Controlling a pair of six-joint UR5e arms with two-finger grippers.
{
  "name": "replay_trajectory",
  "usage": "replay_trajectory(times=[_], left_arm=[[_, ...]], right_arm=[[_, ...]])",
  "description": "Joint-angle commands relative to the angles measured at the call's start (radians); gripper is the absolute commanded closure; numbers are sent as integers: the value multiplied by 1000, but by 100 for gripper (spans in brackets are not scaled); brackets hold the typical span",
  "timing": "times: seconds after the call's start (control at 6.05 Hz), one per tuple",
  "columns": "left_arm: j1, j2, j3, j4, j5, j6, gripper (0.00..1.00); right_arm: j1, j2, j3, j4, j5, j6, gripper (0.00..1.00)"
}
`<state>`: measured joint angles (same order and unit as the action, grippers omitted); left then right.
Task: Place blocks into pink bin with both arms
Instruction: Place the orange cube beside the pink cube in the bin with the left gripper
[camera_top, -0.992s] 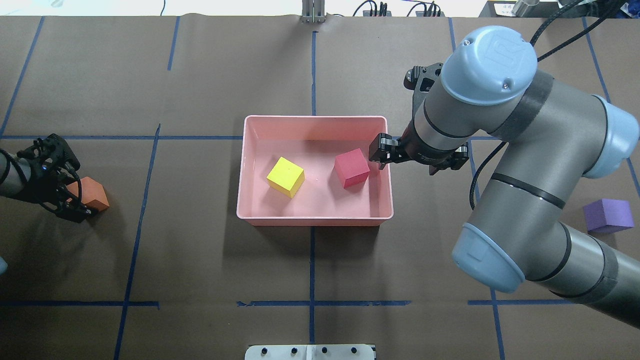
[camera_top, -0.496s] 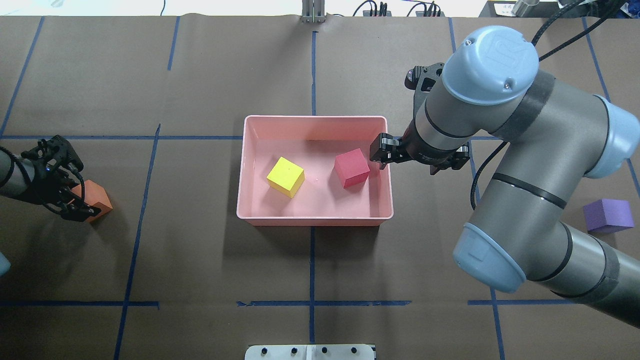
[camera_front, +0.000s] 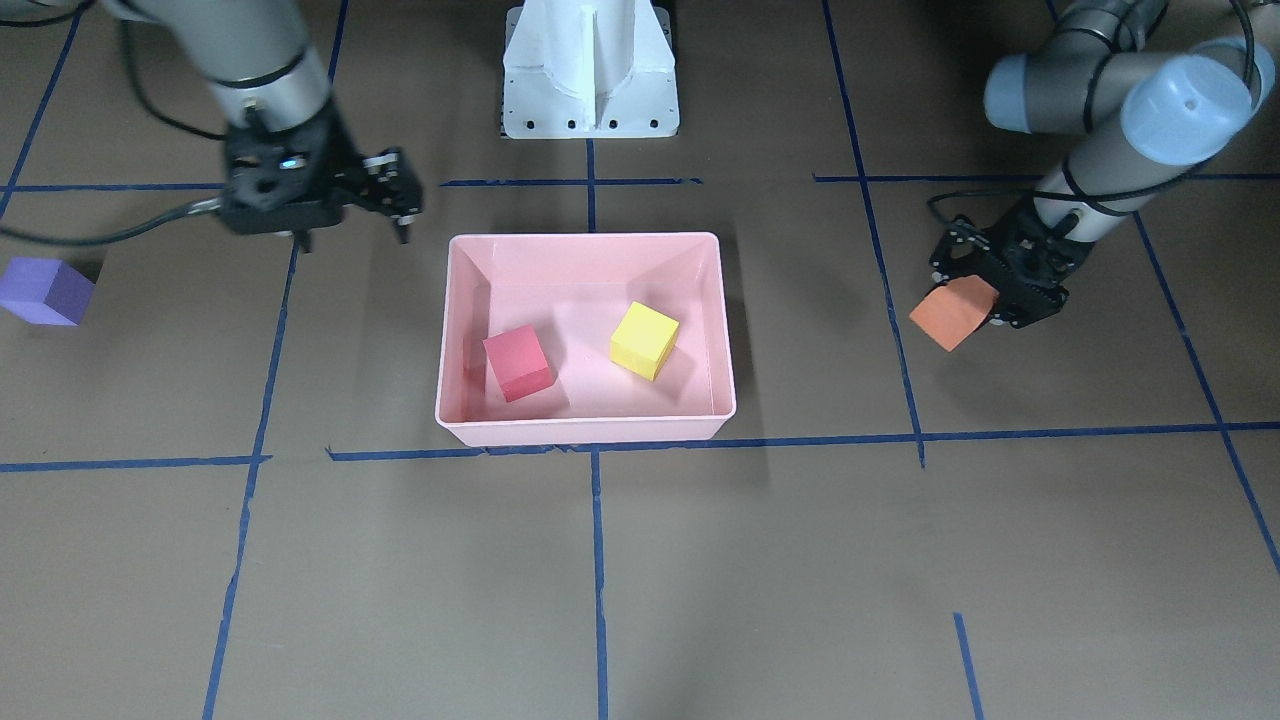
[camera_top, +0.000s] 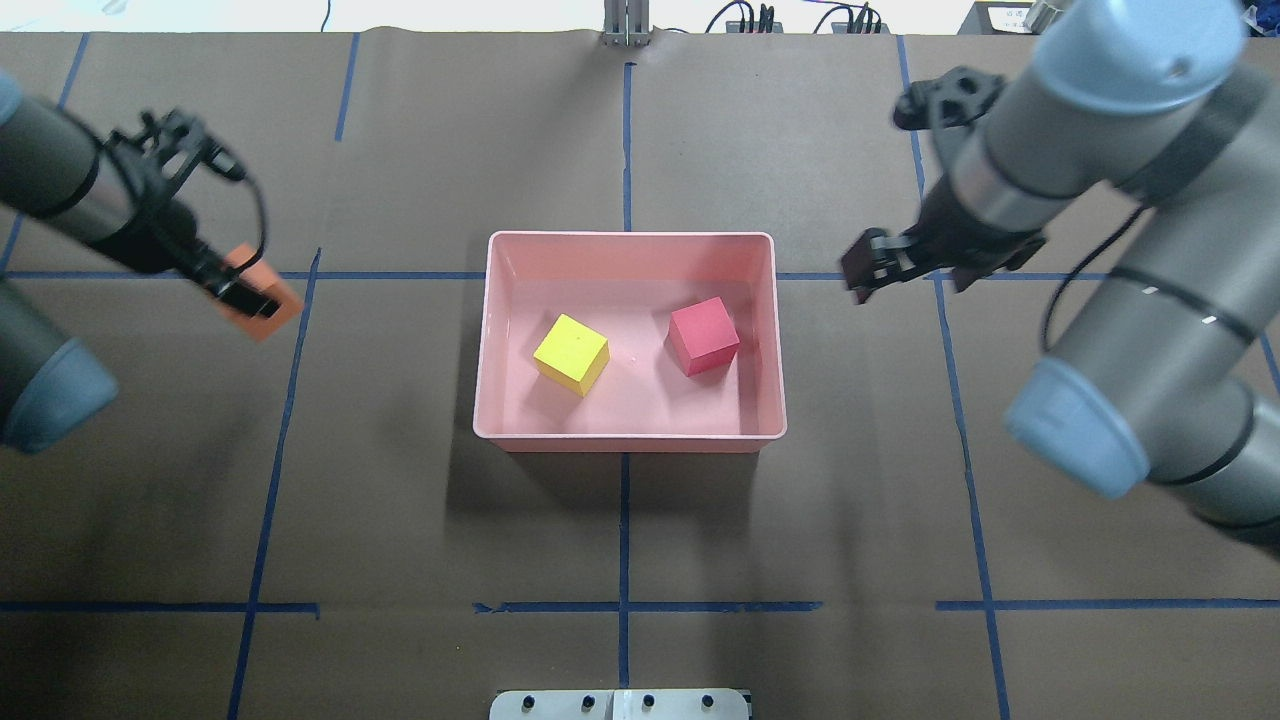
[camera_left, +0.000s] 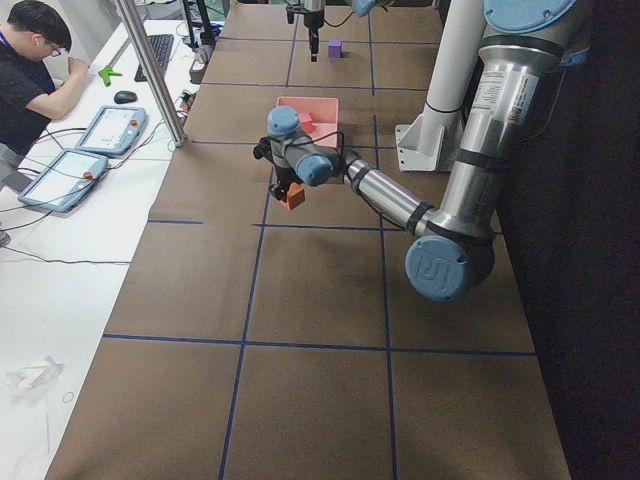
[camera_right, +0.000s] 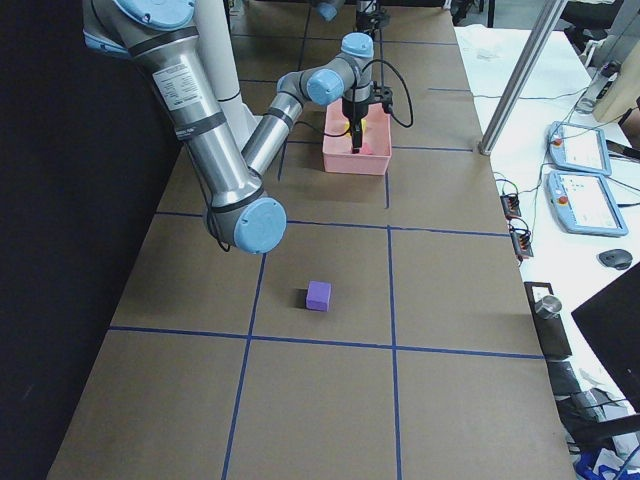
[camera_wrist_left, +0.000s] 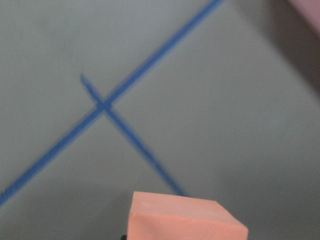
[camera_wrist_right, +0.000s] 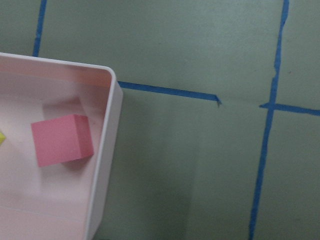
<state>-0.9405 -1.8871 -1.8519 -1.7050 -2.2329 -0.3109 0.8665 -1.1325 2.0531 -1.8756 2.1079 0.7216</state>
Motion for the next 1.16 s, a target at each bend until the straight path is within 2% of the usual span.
replay_trajectory(times=[0.0, 0.17, 0.5, 0.66, 0.83, 0.99], left_arm=[[58, -243, -15, 212, 60, -335, 66], [140, -339, 8, 235, 126, -528, 66], [265, -533, 72, 350, 244, -757, 65], [314, -617, 155, 350, 301, -851, 43], [347, -673, 216, 350, 347, -885, 0], [345, -664, 200, 350, 348, -881, 0]], right_arm=[[176, -138, -2, 6, 90, -372, 0], [263, -217, -2, 6, 143, -543, 0], [382, -367, -2, 7, 171, -811, 0], [406, -418, -1, 9, 179, -864, 0], [413, -494, -2, 68, 188, -893, 0], [413, -559, -7, 141, 189, -884, 0]])
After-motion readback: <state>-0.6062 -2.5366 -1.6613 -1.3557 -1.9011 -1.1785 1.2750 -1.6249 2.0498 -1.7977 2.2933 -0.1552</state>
